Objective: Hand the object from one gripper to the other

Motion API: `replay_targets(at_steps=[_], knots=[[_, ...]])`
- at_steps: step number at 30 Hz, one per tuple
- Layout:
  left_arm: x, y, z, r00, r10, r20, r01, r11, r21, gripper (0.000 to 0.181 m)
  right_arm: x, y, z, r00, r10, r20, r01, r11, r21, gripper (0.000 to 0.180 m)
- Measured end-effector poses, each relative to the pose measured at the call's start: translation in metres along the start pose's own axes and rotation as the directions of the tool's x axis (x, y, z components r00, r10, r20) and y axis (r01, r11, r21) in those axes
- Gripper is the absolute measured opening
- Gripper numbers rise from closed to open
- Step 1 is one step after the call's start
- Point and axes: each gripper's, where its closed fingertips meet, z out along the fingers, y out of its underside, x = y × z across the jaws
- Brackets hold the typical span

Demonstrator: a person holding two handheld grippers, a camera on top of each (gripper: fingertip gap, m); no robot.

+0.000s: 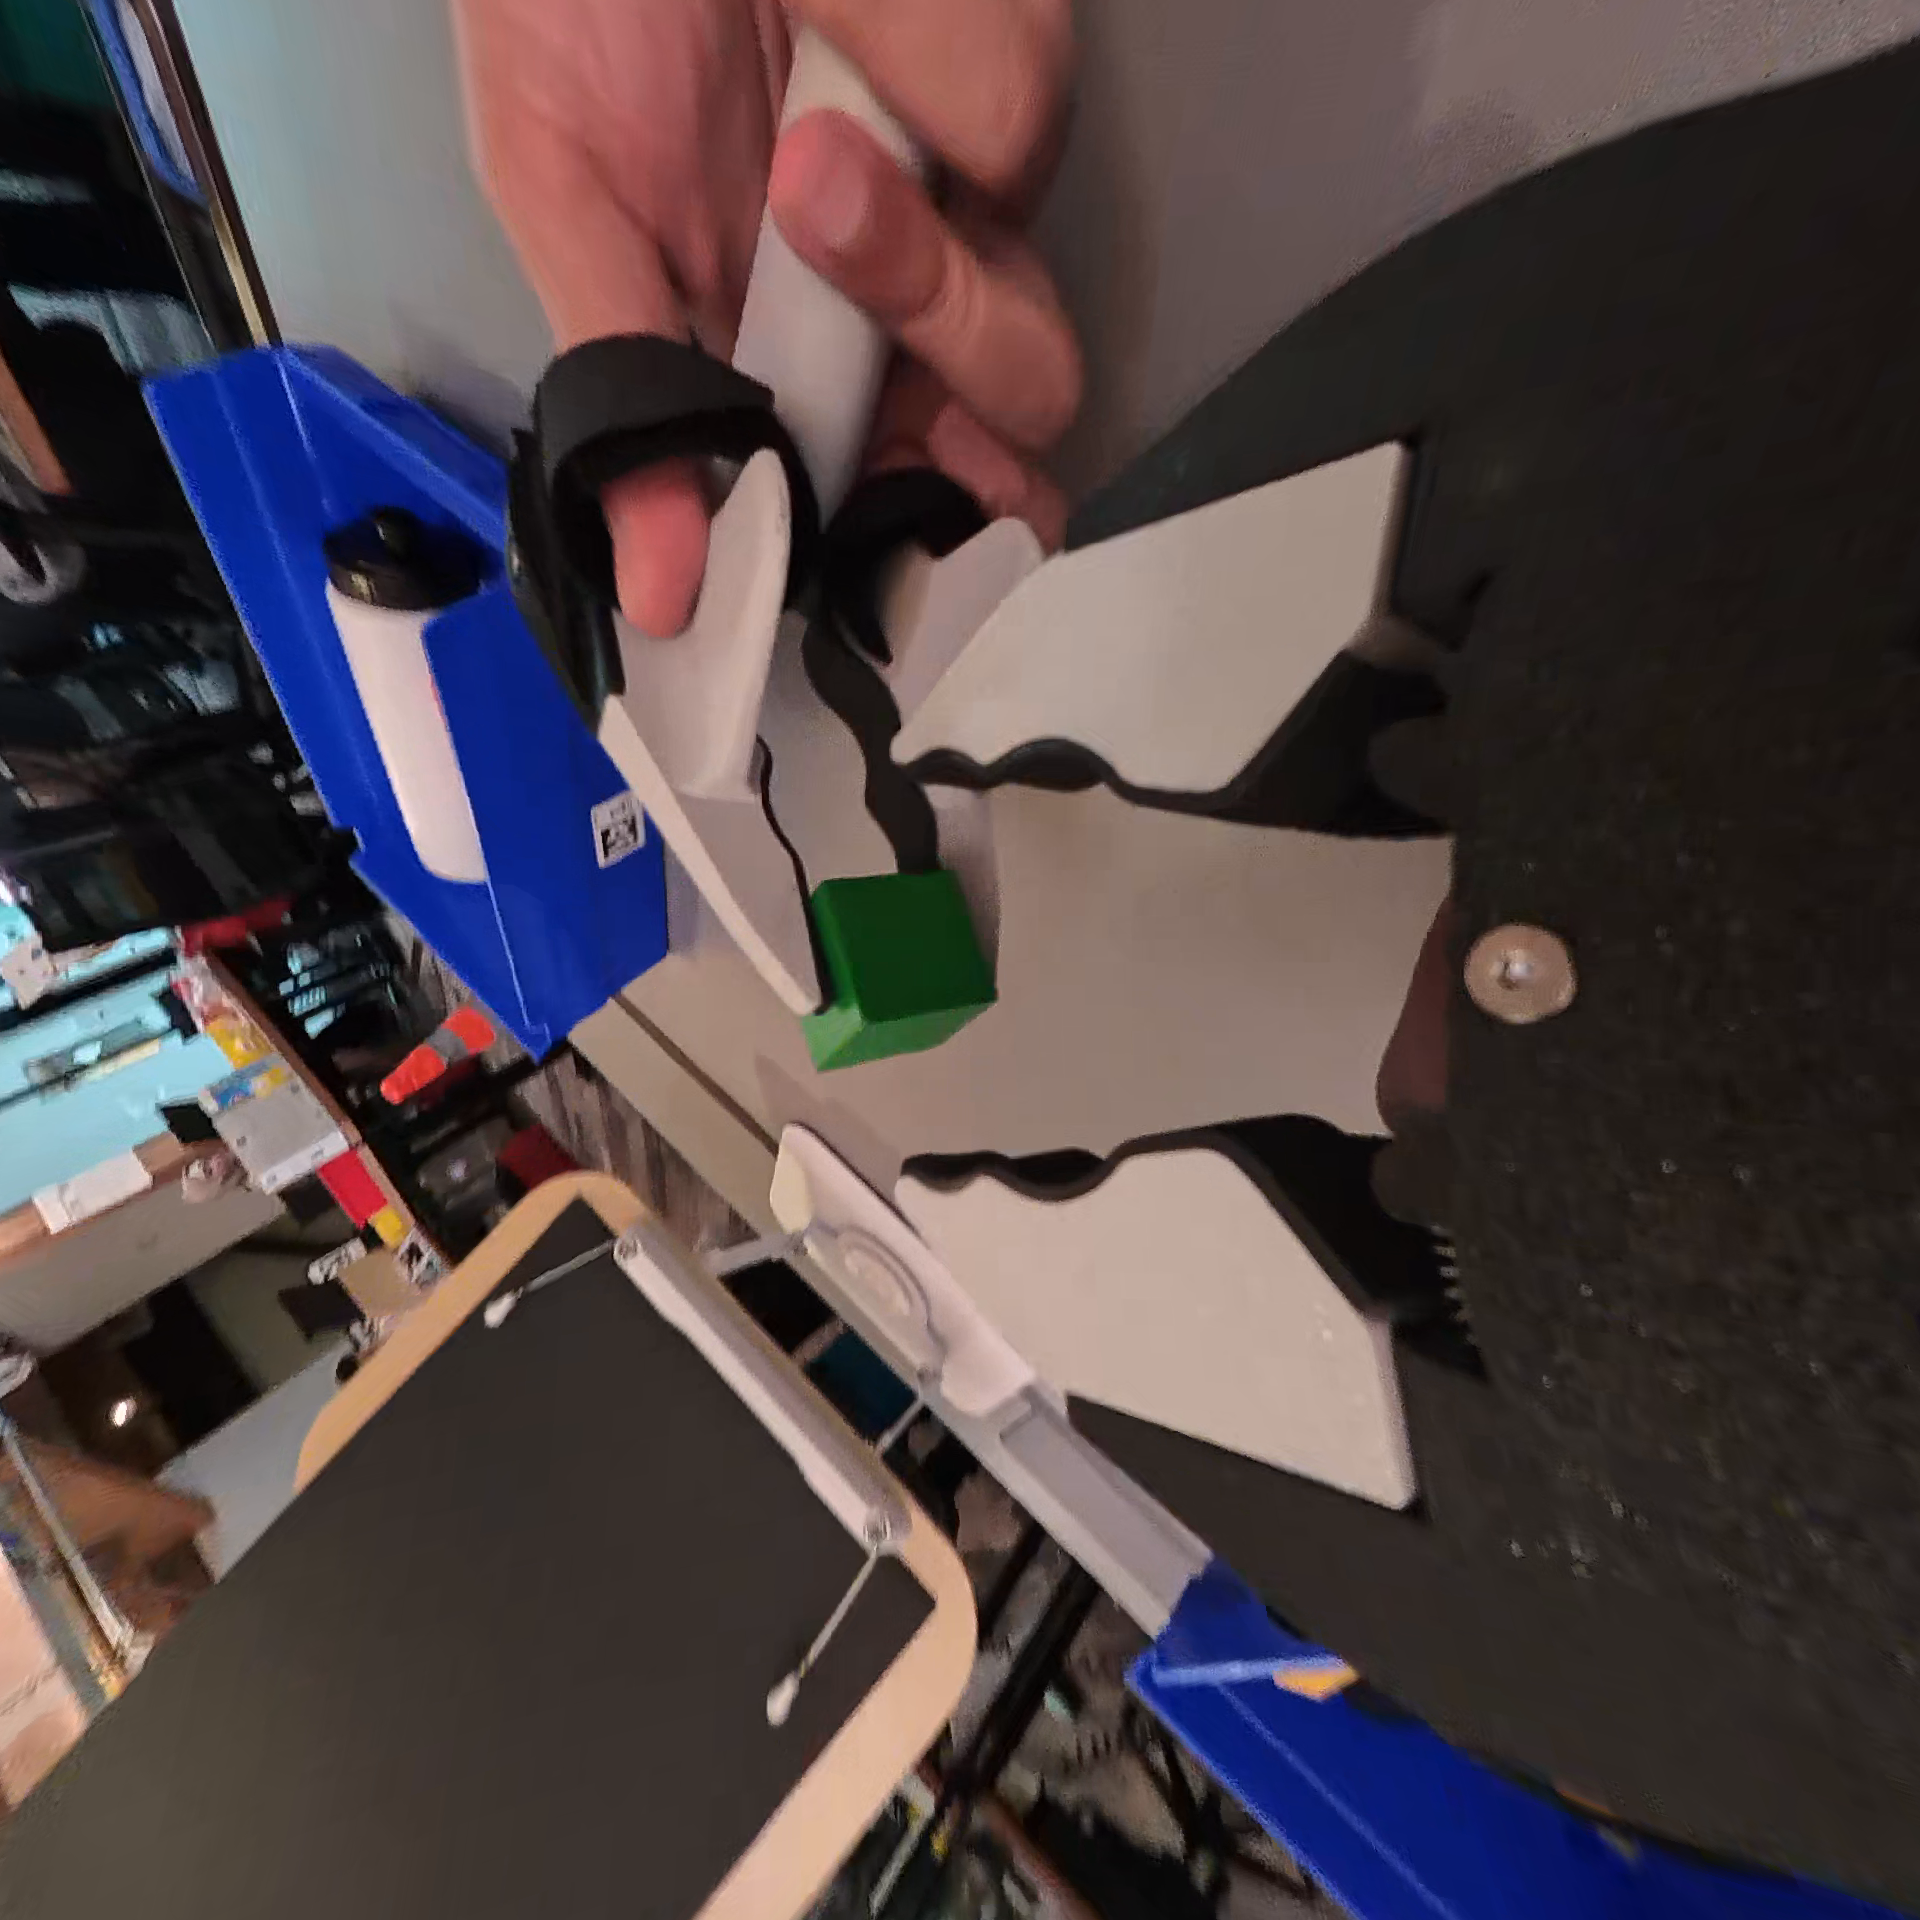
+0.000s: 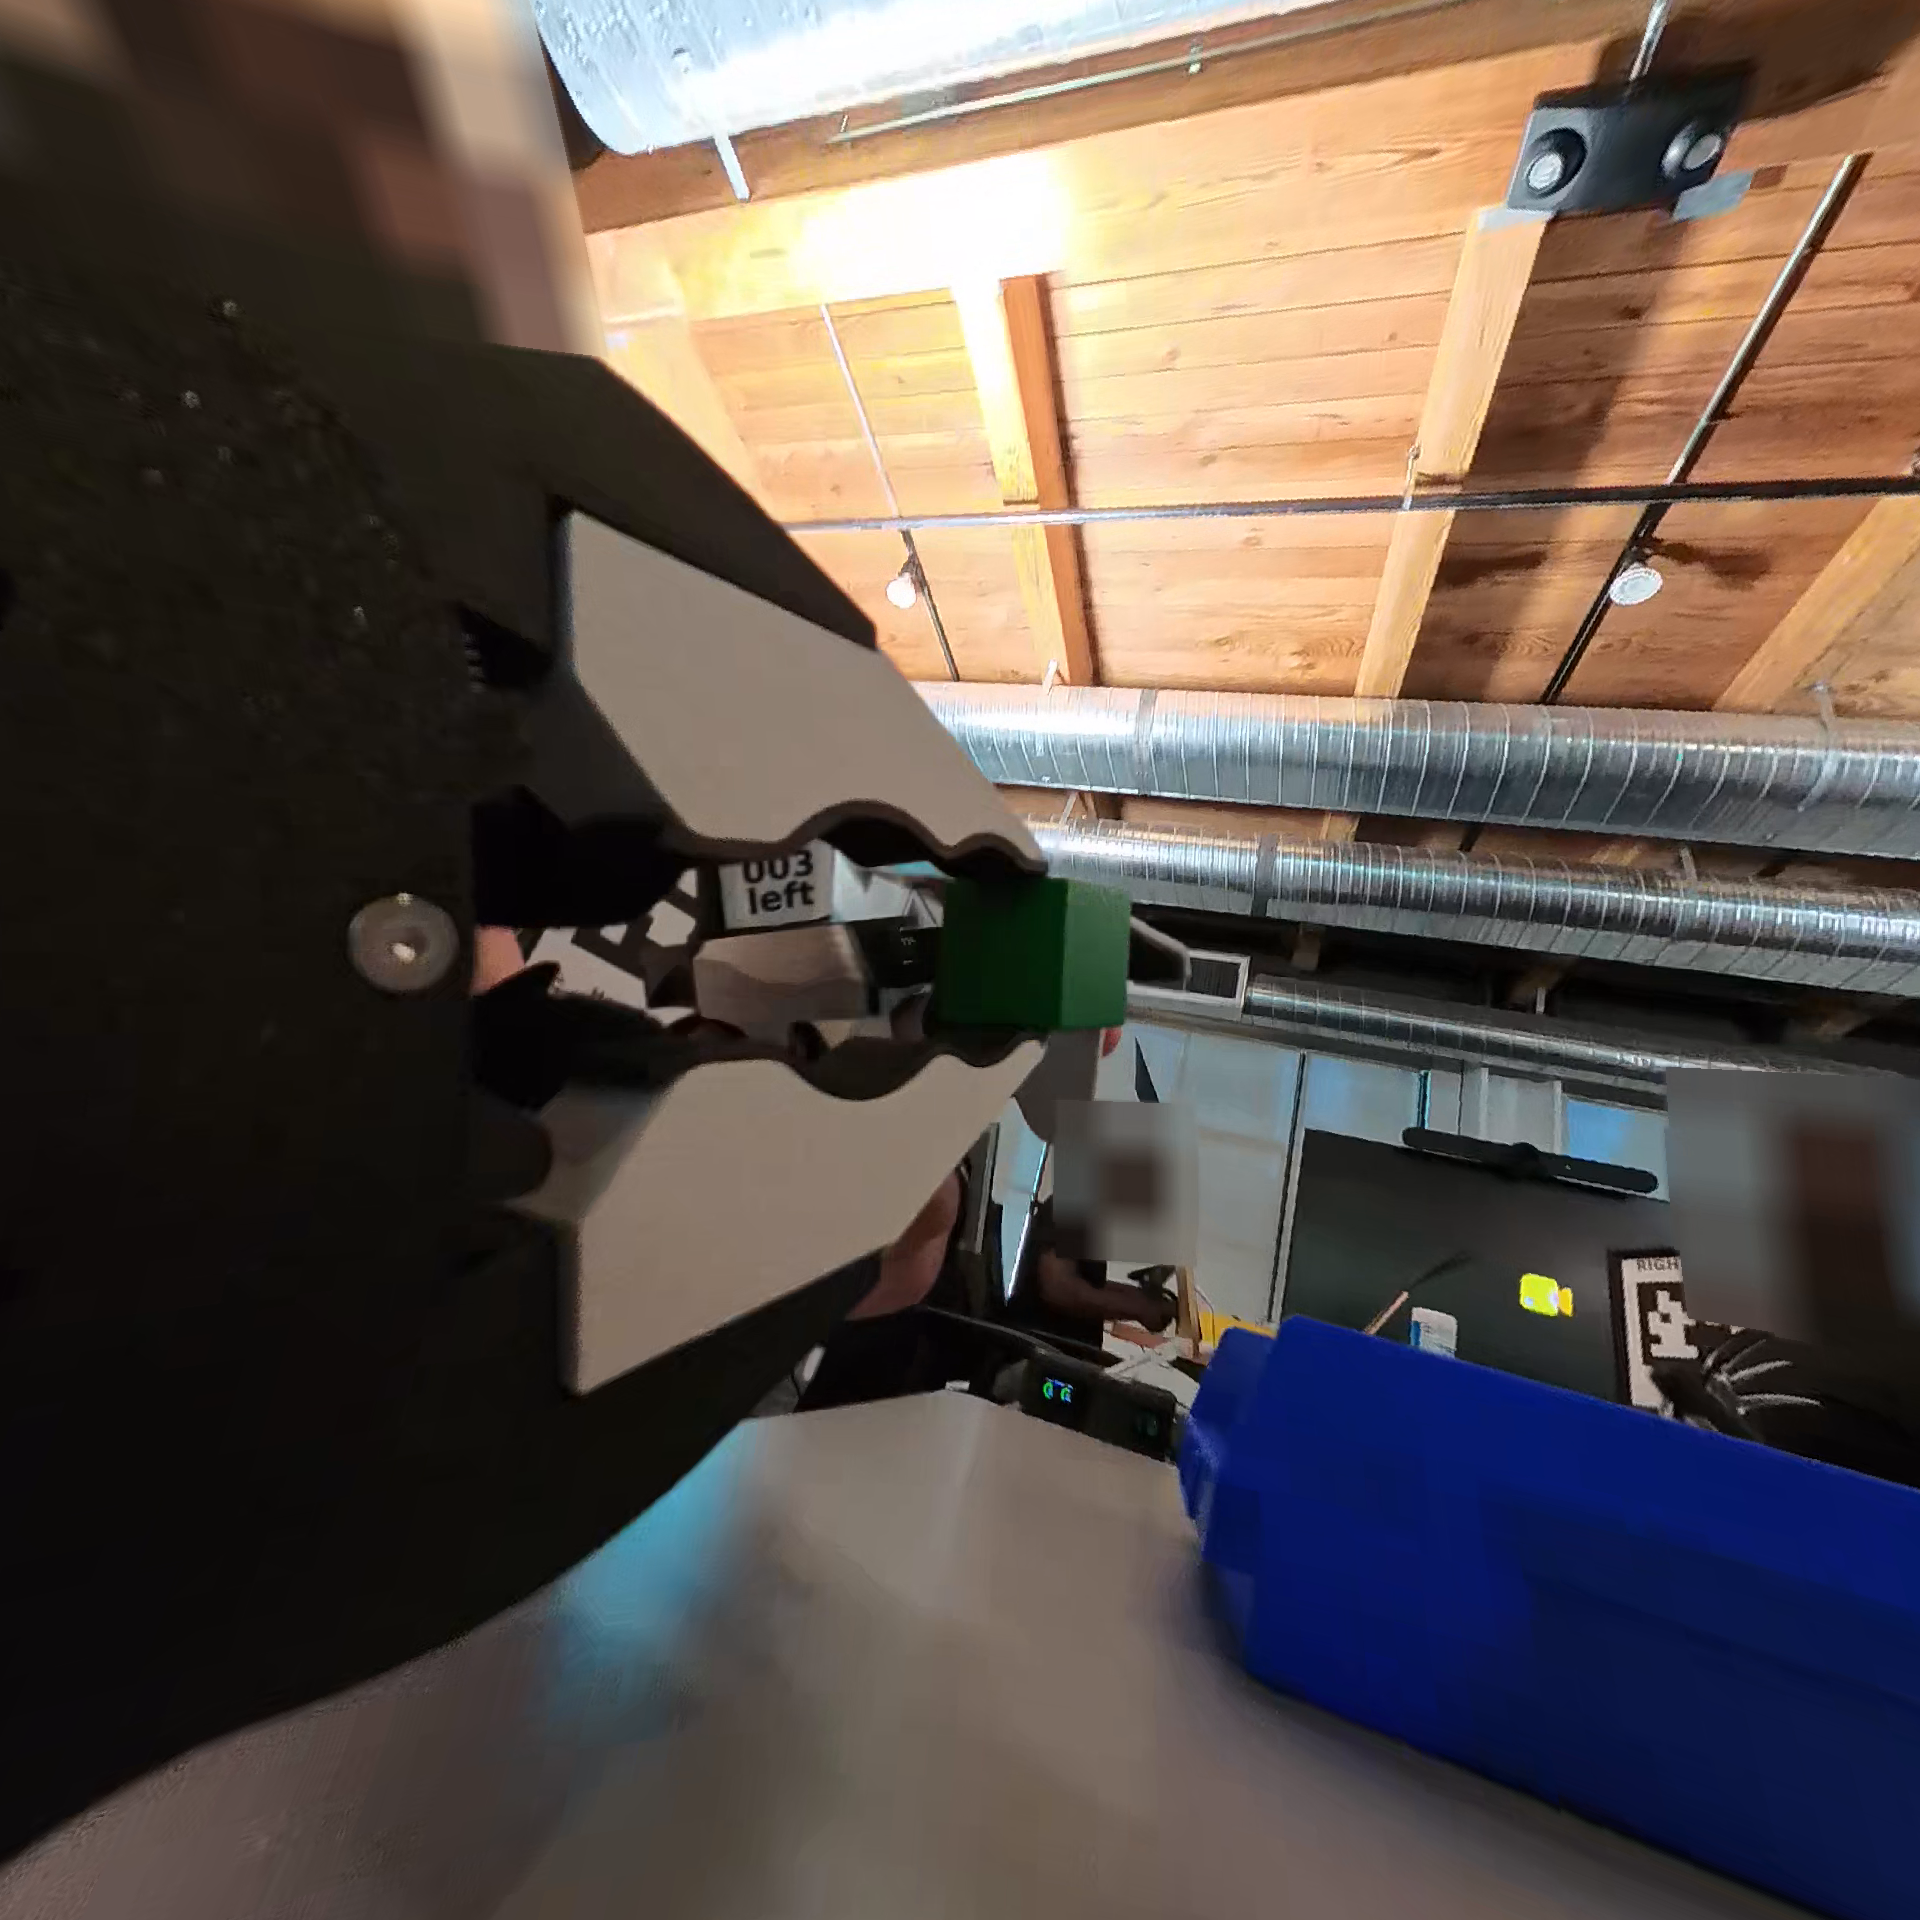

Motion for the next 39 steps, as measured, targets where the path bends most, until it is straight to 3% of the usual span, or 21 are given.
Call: replay_targets(at_steps=[1,3,4,11,15,17,18,20,22,25,29,30,31,33,39], knots=[[0.0,-0.002,-0.001,1.0,0.013,0.015,-0.013,1.0,0.015,0.062,0.0,0.002,0.002,1.0,0.016,0.008,-0.016,1.0,0.0,0.026],[0.0,-0.007,-0.006,0.999,0.032,0.023,-0.033,0.998,0.05,0.031,0.001,0.004,0.003,1.0,0.023,0.017,-0.023,1.0,-0.002,0.027],[0.0,-0.007,-0.006,0.999,0.044,0.024,-0.045,0.998,0.046,0.027,0.001,0.004,0.002,1.0,0.024,0.015,-0.024,1.0,-0.003,0.027],[-0.001,-0.007,-0.007,1.0,0.028,0.005,-0.028,0.999,0.035,0.027,-0.003,0.006,-0.001,0.997,-0.075,0.006,0.076,0.996,-0.046,0.033],[-0.005,-0.005,-0.012,0.999,-0.005,-0.047,0.007,0.999,0.038,0.027,-0.012,-0.012,-0.02,0.923,-0.368,-0.115,0.355,0.928,-0.114,0.042],[-0.008,0.002,-0.014,0.995,0.095,-0.027,-0.095,0.995,0.014,0.027,-0.026,-0.02,-0.027,0.783,-0.586,-0.21,0.556,0.81,-0.187,0.043],[-0.006,0.006,-0.013,0.983,0.184,-0.015,-0.184,0.983,-0.006,0.027,-0.032,-0.02,-0.027,0.671,-0.699,-0.249,0.647,0.715,-0.264,0.042],[0.001,0.013,-0.011,0.938,0.348,-0.007,-0.348,0.937,-0.04,0.027,-0.03,-0.018,-0.027,0.363,-0.881,-0.303,0.751,0.47,-0.464,0.043],[0.011,0.016,-0.008,0.902,0.432,-0.012,-0.432,0.9,-0.053,0.027,-0.022,-0.013,-0.026,0.107,-0.952,-0.286,0.734,0.27,-0.624,0.044],[0.017,0.015,-0.005,0.894,0.448,-0.015,-0.448,0.891,-0.07,0.027,-0.008,-0.006,-0.027,-0.079,-0.961,-0.264,0.664,0.147,-0.734,0.044],[0.021,0.011,-0.006,0.883,0.469,-0.008,-0.469,0.881,-0.062,0.027,0.017,0.006,-0.027,-0.094,-0.972,-0.216,0.594,0.119,-0.795,0.047],[0.023,0.011,-0.006,0.88,0.474,-0.009,-0.474,0.879,-0.058,0.027,0.021,0.007,-0.027,-0.1,-0.973,-0.209,0.59,0.111,-0.8,0.045],[0.024,0.011,-0.006,0.878,0.479,-0.01,-0.479,0.876,-0.058,0.027,0.023,0.007,-0.027,-0.116,-0.971,-0.207,0.586,0.101,-0.804,0.031],[0.024,0.012,-0.004,0.876,0.481,0.004,-0.48,0.875,-0.067,0.027,0.024,0.004,-0.027,-0.151,-0.969,-0.197,0.584,0.074,-0.809,0.028],[0.026,0.017,-0.004,0.943,0.33,-0.052,-0.333,0.941,-0.059,0.032,0.025,0.002,-0.034,-0.114,-0.978,-0.173,0.588,0.074,-0.806,0.027]])
